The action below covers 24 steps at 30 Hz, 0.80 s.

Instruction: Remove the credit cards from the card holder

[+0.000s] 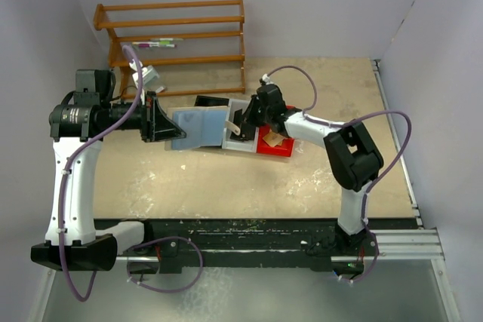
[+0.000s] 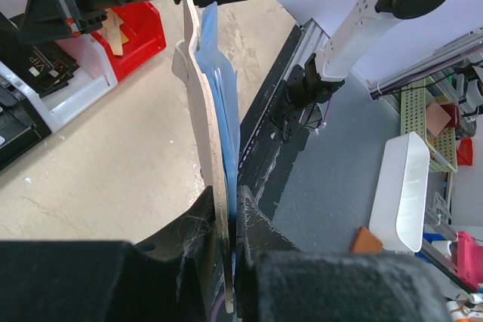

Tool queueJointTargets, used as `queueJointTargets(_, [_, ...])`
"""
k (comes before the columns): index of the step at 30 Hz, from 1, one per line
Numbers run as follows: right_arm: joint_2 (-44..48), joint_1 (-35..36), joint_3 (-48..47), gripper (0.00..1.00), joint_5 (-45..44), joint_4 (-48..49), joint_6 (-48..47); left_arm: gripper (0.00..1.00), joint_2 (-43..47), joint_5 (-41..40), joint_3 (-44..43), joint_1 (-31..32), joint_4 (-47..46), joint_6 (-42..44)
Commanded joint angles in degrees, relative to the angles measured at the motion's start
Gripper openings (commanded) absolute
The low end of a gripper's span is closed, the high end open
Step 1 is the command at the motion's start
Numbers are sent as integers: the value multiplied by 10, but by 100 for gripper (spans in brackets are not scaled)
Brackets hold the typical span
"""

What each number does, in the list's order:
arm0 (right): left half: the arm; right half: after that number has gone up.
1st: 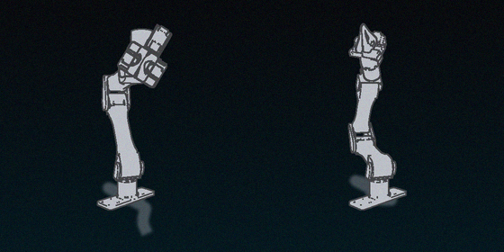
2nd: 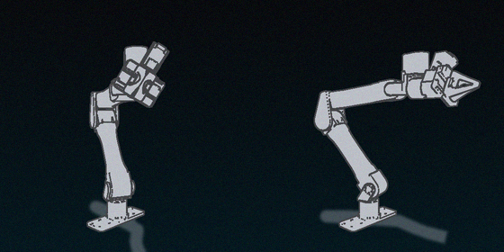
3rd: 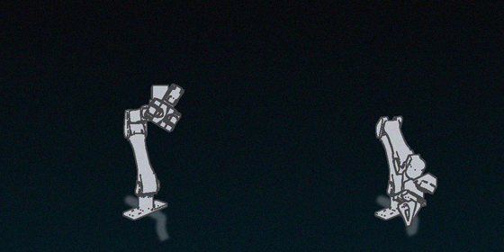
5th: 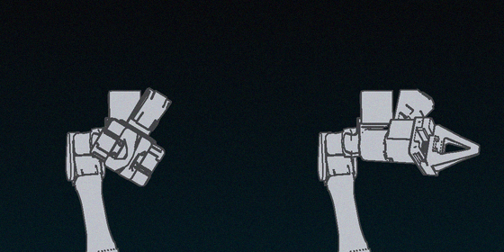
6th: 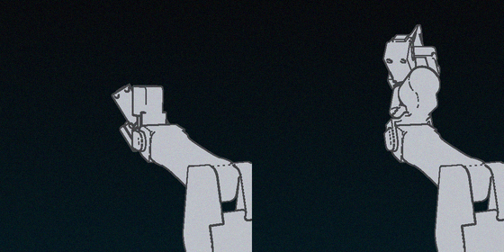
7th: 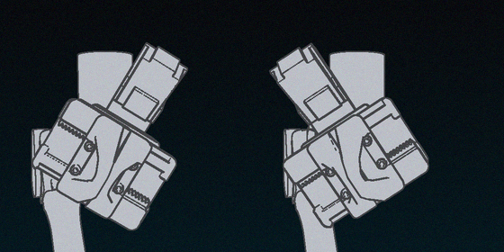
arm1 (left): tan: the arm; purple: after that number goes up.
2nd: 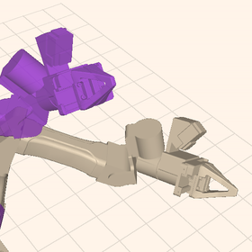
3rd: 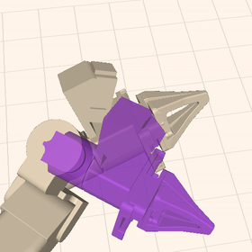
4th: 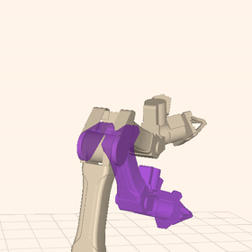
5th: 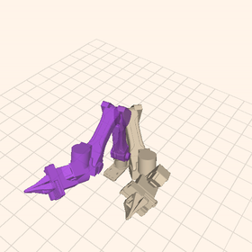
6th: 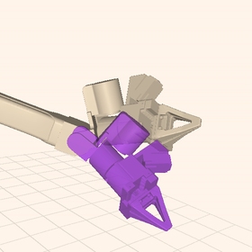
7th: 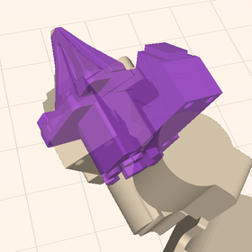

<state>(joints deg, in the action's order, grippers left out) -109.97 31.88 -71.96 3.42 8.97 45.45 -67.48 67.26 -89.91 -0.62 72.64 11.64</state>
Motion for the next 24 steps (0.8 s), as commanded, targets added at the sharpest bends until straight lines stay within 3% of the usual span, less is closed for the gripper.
queueJointTargets(1, [-9,11,-36,0,-51,-11,1,0,7,20,-29,1,6,21])
queueJointTargets(7, [-7,18,-45,1,-95,-47,-12,0,9,21,-32,2,14,29])
queueJointTargets(13, [46,20,-42,27,-106,-70,-38,0,5,22,-32,1,11,27])
queueJointTargets(19, [148,22,-34,38,-85,-65,-62,0,4,21,-25,1,0,24])
queueJointTargets(24, [264,23,-12,56,-33,-35,-75,0,0,23,-19,1,-3,21])
